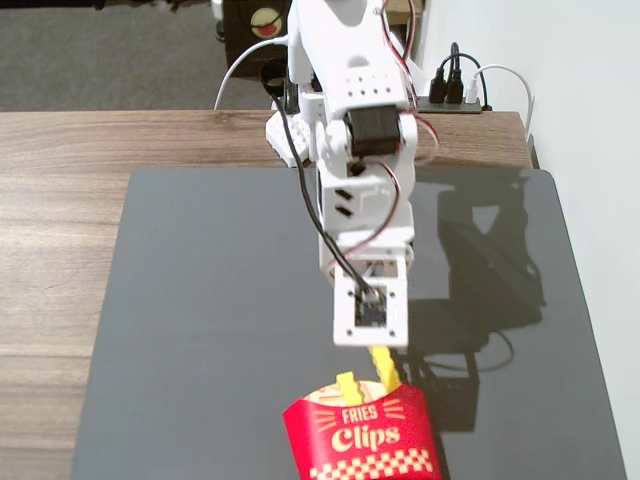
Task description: Grab a fry
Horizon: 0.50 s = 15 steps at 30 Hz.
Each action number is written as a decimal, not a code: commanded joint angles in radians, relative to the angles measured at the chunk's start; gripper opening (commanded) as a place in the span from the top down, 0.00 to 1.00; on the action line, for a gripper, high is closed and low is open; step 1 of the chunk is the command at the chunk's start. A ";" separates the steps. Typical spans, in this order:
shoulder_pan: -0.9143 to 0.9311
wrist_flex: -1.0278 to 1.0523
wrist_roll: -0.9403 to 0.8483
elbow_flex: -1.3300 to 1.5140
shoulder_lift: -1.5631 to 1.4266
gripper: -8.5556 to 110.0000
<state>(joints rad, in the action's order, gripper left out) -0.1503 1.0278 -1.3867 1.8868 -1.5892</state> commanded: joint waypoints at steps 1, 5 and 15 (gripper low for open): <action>-0.003 -0.012 0.020 0.094 -0.150 0.92; -0.002 -0.014 0.051 0.224 -0.276 0.92; 0.100 0.144 0.055 0.347 -0.518 0.92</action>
<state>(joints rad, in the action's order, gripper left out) -0.0844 1.1275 -1.3208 2.2350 -2.0295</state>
